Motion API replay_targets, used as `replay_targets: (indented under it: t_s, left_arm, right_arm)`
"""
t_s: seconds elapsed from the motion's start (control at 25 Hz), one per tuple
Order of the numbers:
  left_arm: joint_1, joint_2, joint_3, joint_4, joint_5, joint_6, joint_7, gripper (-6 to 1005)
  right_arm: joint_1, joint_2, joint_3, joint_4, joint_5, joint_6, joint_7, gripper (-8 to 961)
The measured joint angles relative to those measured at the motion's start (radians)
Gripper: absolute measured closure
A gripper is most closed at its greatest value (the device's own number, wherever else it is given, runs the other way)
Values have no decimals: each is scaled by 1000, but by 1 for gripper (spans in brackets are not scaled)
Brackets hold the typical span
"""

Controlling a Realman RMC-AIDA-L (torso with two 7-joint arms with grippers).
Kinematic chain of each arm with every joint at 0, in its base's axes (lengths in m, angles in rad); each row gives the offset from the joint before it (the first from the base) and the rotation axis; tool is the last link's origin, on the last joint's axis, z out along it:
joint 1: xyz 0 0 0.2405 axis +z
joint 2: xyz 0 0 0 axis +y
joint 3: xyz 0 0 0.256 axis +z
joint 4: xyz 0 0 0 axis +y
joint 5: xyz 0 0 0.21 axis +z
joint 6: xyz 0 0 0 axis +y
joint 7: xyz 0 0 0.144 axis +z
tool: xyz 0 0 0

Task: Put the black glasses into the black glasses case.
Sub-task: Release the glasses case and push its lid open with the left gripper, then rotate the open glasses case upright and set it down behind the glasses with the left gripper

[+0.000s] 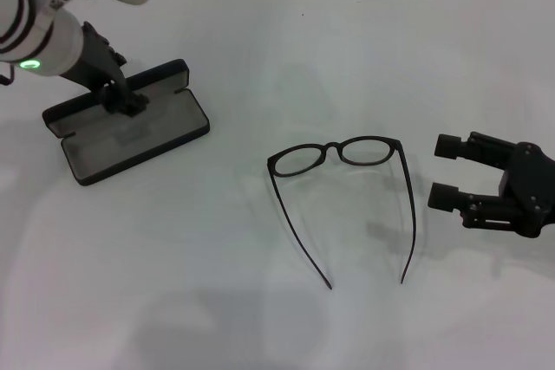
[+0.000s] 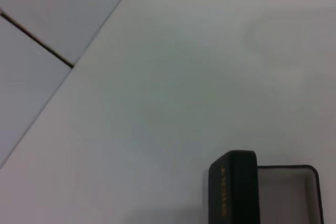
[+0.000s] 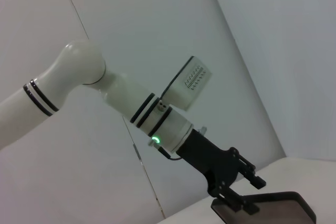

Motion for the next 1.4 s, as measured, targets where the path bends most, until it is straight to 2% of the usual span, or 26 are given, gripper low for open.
replay_targets:
  t_s: [0.16,0.48,0.92,1.24,1.4]
  left_arm:
    - [-33,5,3,-44,1,-2,3,375]
    - [-44,21,1,-49,2,-2,-2,377]
    - [-59,27,5,-79,3,8,0,789]
    - [-58,27,36,-70,4,12,-2,801]
    - [-53,16,47,-27,2,20,-1,798]
  right_arm:
    - [2,0,0,0,0,3,-3,84]
    - [1,0,0,0,0,17,-8,83]
    - [8,-2,0,-1,0,27,-16,84]
    - [13,-2,5,-2,0,29,-16,83]
    - [9,-2,8,-2,0,29,-17,83]
